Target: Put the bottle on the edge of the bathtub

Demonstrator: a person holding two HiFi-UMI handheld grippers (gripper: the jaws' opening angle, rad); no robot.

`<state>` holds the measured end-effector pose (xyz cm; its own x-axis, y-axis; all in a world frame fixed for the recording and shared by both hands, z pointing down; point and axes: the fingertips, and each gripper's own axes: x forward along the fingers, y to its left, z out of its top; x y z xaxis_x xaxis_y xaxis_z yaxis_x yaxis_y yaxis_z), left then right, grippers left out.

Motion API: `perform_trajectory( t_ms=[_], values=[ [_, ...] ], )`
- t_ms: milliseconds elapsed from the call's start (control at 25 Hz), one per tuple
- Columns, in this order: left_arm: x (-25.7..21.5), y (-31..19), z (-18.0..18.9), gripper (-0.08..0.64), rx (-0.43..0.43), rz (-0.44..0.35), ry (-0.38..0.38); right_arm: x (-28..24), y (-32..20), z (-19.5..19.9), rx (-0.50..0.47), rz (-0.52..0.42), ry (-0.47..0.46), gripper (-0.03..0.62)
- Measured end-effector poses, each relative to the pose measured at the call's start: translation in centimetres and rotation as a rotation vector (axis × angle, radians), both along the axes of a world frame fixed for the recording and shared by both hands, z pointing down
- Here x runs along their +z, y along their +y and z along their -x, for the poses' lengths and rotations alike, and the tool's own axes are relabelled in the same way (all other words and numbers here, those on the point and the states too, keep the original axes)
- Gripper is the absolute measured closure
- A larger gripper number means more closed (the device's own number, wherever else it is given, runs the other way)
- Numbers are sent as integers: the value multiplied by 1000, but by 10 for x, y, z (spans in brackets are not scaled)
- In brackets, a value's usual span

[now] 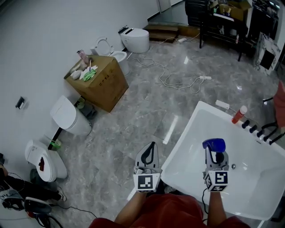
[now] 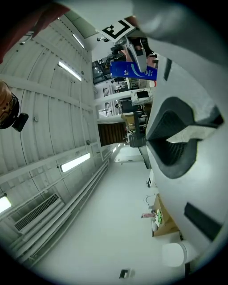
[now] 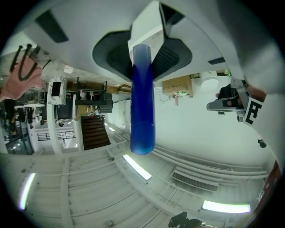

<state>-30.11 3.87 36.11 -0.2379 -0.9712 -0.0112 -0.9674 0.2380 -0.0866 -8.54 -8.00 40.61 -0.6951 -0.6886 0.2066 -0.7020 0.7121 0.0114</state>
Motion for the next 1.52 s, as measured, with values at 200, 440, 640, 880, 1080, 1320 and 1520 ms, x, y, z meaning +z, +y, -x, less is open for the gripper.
perform_trajectory(
  t_ms=[200, 440, 640, 880, 1080, 1320, 1520],
  values=[
    [1, -67, 11, 554, 108, -30, -4, 5, -41, 7, 94, -2, -7, 456],
    [15, -164, -12, 554, 293, -19, -20, 23, -89, -5, 231, 26, -16, 456],
    [46, -242, -35, 554, 421, -2, -17, 60, -135, -20, 338, 69, -15, 456],
    [93, -306, -34, 554, 512, 62, 1, 105, -175, -22, 444, 116, 32, 456],
    [124, -355, -30, 554, 590, 102, -7, 132, -206, -17, 508, 156, 61, 456],
    [163, -404, -37, 554, 636, 146, 21, 176, -242, -14, 557, 224, 96, 456],
    [205, -428, -45, 554, 666, 187, 43, 223, -273, -12, 561, 253, 118, 456]
  ],
)
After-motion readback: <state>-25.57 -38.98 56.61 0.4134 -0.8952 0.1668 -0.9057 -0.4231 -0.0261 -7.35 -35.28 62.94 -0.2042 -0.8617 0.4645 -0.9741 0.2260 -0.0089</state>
